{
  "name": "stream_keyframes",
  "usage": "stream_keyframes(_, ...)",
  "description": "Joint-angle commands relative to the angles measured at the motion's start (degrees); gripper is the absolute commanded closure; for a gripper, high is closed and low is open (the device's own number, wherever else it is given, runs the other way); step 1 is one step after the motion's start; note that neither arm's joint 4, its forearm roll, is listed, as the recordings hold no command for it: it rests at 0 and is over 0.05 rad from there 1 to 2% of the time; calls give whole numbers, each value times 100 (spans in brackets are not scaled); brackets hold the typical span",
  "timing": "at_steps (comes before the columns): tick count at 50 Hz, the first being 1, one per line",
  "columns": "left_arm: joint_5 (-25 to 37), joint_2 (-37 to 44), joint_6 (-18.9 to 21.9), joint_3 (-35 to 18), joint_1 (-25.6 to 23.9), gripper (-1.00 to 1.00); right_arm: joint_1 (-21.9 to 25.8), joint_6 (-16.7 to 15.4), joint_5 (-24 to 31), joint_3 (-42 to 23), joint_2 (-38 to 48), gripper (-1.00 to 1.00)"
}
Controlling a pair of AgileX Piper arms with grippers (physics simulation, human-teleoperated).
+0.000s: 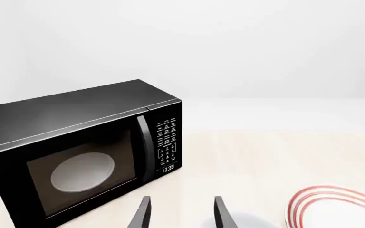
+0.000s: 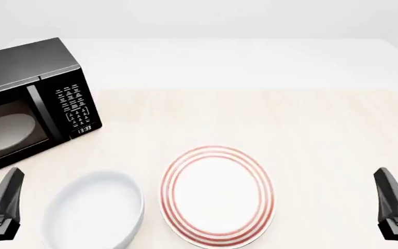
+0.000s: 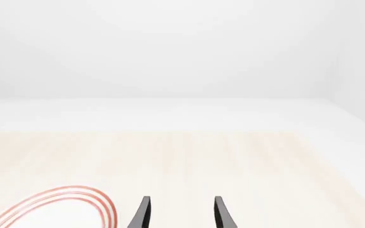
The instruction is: Open the microwave.
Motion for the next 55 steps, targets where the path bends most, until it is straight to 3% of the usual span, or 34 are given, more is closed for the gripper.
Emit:
stream_keyframes(1, -11, 22, 14, -10, -3, -100, 4, -22, -5, -17, 31, -100)
stream_keyframes(27, -11, 22, 14, -10, -3, -100, 4, -22, -5, -17, 31, -100)
stream_keyframes(28, -257, 522, -1, -184, 177, -100, -4, -3, 13, -35, 27, -100)
stream_keyframes(33, -417, 1223, 92, -686, 80, -100, -3, -3, 33, -43, 14, -100)
stream_keyframes(35, -567, 1483, 96, -782, 82, -100, -3, -3, 36, -44, 12, -100)
stream_keyframes(36, -989, 1601, 98, -472, 93, -100, -3, -3, 38, -45, 11, -100)
stream_keyframes(37, -1018, 1623, 98, -465, 93, -100, -3, -3, 39, -45, 11, -100)
stream_keyframes(38, -826, 1877, 109, -881, 72, -100, -3, -3, 41, -46, 10, -100)
stream_keyframes(43, -833, 2013, 108, -982, 97, -100, -3, -3, 42, -47, 10, -100)
stream_keyframes(45, -1023, 2424, 107, -1075, 101, -100, -3, -3, 44, -47, 9, -100)
stream_keyframes(47, -1764, 2663, 107, -541, 119, -100, -3, -3, 43, -47, 9, -100)
stream_keyframes(49, -1528, 2771, 73, -838, 148, -100, -3, -3, 40, -45, 11, -100)
stream_keyframes(55, -2247, 3177, 2, -468, 254, -100, -3, -3, 32, -41, 15, -100)
